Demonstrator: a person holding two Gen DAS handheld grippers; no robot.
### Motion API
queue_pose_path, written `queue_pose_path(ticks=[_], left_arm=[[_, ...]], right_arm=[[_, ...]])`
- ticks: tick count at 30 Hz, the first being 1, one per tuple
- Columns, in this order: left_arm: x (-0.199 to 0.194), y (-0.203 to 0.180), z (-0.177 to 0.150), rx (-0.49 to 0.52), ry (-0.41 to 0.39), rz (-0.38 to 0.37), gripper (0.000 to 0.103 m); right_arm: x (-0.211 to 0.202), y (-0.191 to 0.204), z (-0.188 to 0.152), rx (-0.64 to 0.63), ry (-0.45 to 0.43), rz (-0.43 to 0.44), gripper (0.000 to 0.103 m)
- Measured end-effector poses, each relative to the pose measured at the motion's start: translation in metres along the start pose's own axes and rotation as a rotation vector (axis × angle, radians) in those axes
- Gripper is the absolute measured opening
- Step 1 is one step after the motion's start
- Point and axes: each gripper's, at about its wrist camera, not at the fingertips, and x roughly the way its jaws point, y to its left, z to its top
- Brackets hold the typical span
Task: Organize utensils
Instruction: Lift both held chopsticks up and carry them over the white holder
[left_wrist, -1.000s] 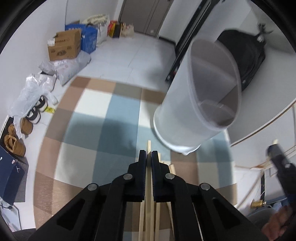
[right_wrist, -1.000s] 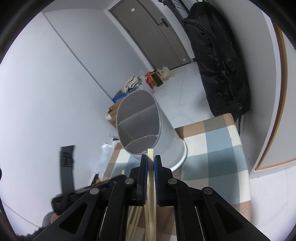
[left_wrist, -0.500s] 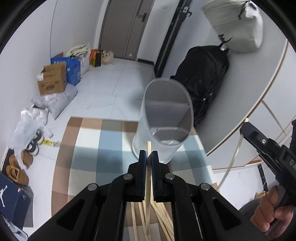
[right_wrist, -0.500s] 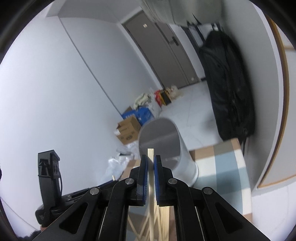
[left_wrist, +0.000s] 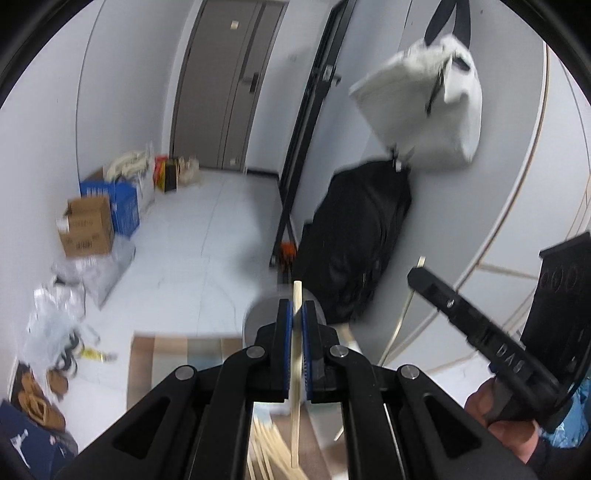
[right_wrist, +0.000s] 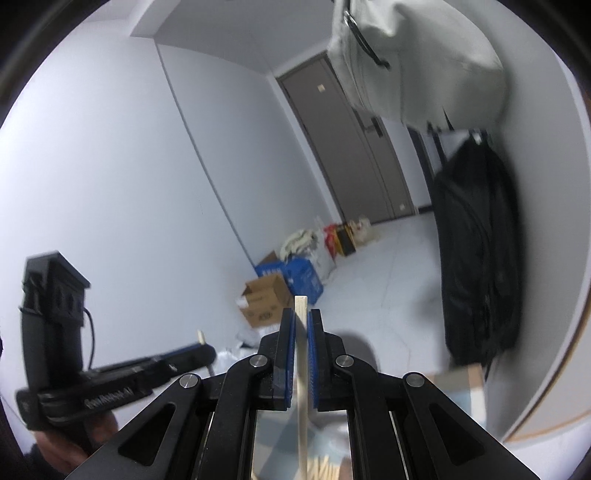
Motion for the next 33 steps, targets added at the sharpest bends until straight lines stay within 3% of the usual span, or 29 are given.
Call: queue_pose_path(ticks=[6,11,23,33], left_arm=[[0.016,0.009,0.038,-0.004,-0.116,0.045,0.001],[0.042,0.023,0.045,-0.026,-0.154,0.068,0.001],[0.083,0.035,0.044,-0.027,-0.191,0.072,0.001],[0.1,0.037,0.025,-0.001,-0.169,0.004,0.001]], right_arm=[[0.023,0.003,0.046,-0.057,-0.077,0.002,0.006],[0.052,-0.005,0.06,-0.077,-0.101,-0.032,0.006],[0.109,-0.029,0.048,-0.071,-0.124,-0.096,0.006],[0.123,-0.033,0.019,-0.113,-0.126,-0.095,0.006]])
